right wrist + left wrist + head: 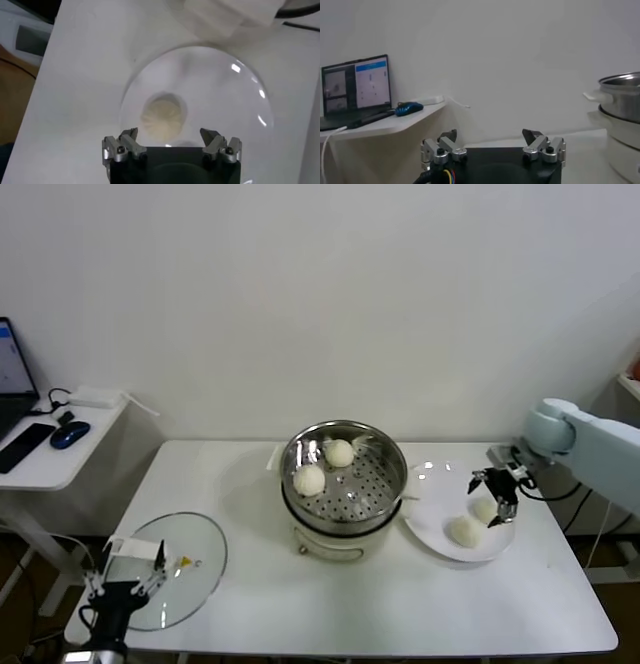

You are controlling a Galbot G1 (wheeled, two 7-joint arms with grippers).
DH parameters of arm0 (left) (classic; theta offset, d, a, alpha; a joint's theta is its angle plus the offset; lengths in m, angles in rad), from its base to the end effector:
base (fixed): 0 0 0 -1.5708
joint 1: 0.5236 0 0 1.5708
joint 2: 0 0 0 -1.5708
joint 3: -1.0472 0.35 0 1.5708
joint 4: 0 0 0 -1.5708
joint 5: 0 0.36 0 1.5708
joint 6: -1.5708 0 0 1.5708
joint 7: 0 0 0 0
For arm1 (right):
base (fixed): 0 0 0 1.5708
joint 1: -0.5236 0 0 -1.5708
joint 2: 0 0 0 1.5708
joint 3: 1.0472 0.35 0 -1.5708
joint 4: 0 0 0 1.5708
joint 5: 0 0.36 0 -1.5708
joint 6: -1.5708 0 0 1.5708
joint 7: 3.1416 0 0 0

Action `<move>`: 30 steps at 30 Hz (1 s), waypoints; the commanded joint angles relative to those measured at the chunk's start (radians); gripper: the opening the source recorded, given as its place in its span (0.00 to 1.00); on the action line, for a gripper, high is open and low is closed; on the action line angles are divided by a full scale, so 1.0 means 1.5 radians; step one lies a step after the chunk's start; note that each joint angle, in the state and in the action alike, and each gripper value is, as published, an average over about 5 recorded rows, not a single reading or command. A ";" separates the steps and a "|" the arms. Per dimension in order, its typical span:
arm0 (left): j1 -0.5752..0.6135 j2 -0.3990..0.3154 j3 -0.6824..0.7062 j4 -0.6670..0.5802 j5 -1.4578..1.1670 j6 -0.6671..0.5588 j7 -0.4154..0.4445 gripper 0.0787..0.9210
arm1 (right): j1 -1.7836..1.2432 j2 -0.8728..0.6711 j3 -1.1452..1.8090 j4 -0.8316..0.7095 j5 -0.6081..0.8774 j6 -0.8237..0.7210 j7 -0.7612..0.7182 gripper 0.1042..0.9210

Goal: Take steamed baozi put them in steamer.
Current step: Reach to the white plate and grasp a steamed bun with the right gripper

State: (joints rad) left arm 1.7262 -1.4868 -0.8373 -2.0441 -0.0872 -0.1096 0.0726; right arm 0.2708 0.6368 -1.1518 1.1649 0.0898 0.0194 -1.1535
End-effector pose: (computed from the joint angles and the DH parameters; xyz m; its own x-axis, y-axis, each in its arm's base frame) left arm 0.1261 0.1141 -0.3291 -0.9866 -0.1492 0.0653 -0.1366 0.9764 0.1676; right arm 0.5308 -0.2001 -0.1728 -0.0494 -0.1224 0.9913 -0.9741 -0.2134 -0.0749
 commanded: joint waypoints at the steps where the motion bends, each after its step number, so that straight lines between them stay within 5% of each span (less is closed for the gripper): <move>1: 0.003 0.005 -0.005 0.003 -0.004 -0.001 0.000 0.88 | -0.107 0.030 0.071 -0.051 -0.057 0.005 0.005 0.88; 30: -0.004 0.004 -0.004 0.009 -0.016 0.006 -0.001 0.88 | -0.144 0.080 0.105 -0.101 -0.098 0.019 0.033 0.88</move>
State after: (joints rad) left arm 1.7212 -1.4796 -0.8440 -2.0309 -0.1083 -0.1021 0.0714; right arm 0.0713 0.7449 -1.0091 1.0272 -0.0439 0.0469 -1.1094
